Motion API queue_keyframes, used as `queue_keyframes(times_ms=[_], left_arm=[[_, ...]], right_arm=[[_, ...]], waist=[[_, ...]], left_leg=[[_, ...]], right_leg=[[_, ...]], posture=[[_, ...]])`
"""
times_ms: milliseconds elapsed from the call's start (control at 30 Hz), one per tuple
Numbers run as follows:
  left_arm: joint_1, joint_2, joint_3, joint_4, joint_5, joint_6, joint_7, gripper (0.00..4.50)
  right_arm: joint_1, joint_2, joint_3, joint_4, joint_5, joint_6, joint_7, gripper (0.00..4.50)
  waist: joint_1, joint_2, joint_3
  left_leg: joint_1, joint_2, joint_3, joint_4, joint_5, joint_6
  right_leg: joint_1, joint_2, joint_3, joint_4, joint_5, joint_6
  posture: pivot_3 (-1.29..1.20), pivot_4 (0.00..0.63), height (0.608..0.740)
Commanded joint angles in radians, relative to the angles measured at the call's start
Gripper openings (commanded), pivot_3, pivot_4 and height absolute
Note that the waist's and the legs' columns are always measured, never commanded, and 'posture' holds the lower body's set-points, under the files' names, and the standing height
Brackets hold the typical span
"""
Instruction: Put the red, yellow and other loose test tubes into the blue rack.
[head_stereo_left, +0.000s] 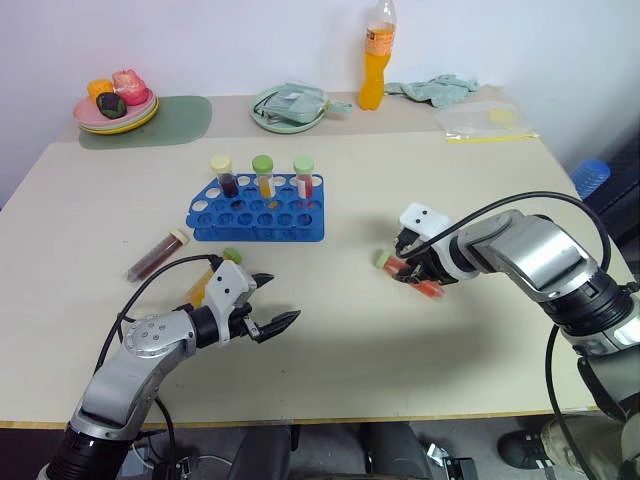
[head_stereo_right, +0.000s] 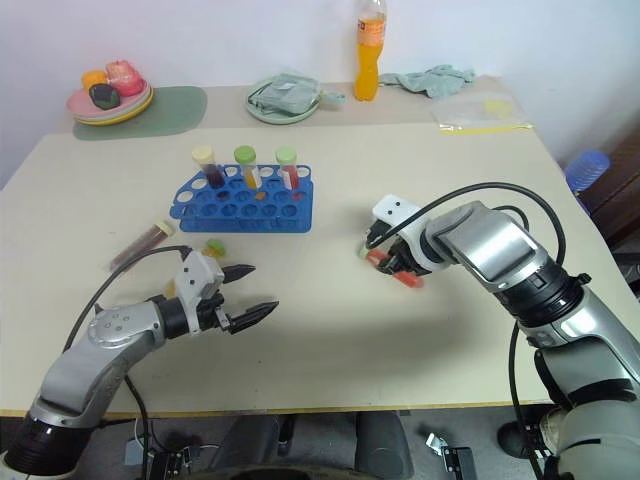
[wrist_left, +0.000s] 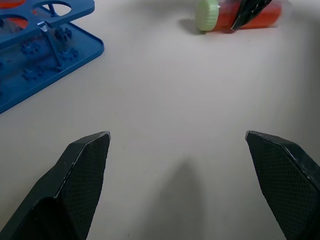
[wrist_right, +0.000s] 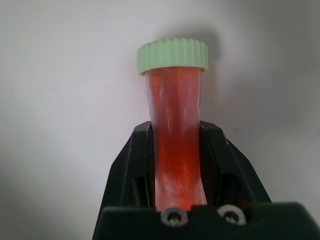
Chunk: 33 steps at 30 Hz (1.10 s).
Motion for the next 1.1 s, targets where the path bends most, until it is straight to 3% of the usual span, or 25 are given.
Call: queue_keyframes(times_ms=[33,200,367,500,767,1100], left_arm=[[-0.001,-0.006,0.059,0.005,-0.002,-0.028,0.020,4.50],[-0.034,-0.028,0.173,0.072,-0.019,-0.038,0.074,4.50],[-0.059,-0.004,0.273,0.146,-0.022,-0.054,0.076,4.50],[-0.047,0.033,0.332,0.186,-0.016,-0.074,0.061,4.50],[0.002,0.055,0.396,0.161,-0.045,-0.058,0.048,4.50],[0.027,0.058,0.381,0.132,-0.046,-0.047,0.053,4.50]], right_arm=[[0.078,0.099,-0.210,-0.101,0.023,-0.335,-0.014,0.72],[0.145,0.409,-0.329,-0.079,0.035,-0.514,-0.191,0.72],[0.166,0.722,-0.285,0.094,-0.075,-0.780,-0.366,0.72],[0.146,0.876,-0.262,0.304,-0.170,-1.005,-0.448,0.72],[0.061,0.979,-0.275,0.640,-0.256,-1.260,-0.485,0.72],[-0.026,0.996,-0.292,0.882,-0.316,-1.339,-0.521,0.72]], waist=[[-0.003,0.000,0.000],[-0.004,0.000,0.000],[-0.009,-0.001,-0.001],[-0.022,-0.001,-0.001],[-0.033,0.000,-0.001],[-0.040,0.000,-0.001]], left_leg=[[0.000,0.000,0.000,0.000,0.000,0.000],[0.002,0.002,0.000,0.001,0.002,-0.003],[0.003,0.003,0.000,0.000,0.005,-0.008],[0.003,0.003,0.001,-0.001,0.007,-0.011],[0.004,0.006,0.001,-0.002,0.007,-0.013],[0.004,0.007,0.002,-0.003,0.008,-0.013]], right_leg=[[0.000,0.000,0.000,0.000,0.000,0.000],[0.000,0.004,0.002,0.003,0.001,-0.001],[-0.003,0.006,0.006,0.006,0.002,-0.003],[-0.006,0.008,0.010,0.010,0.002,-0.003],[-0.008,0.011,0.012,0.011,0.003,-0.005],[-0.010,0.013,0.014,0.012,0.004,-0.006]], posture=[[0.00,0.150,0.740],[0.00,0.150,0.740],[0.00,0.150,0.740],[0.00,0.150,0.740],[0.00,0.150,0.740],[0.00,0.150,0.740]])
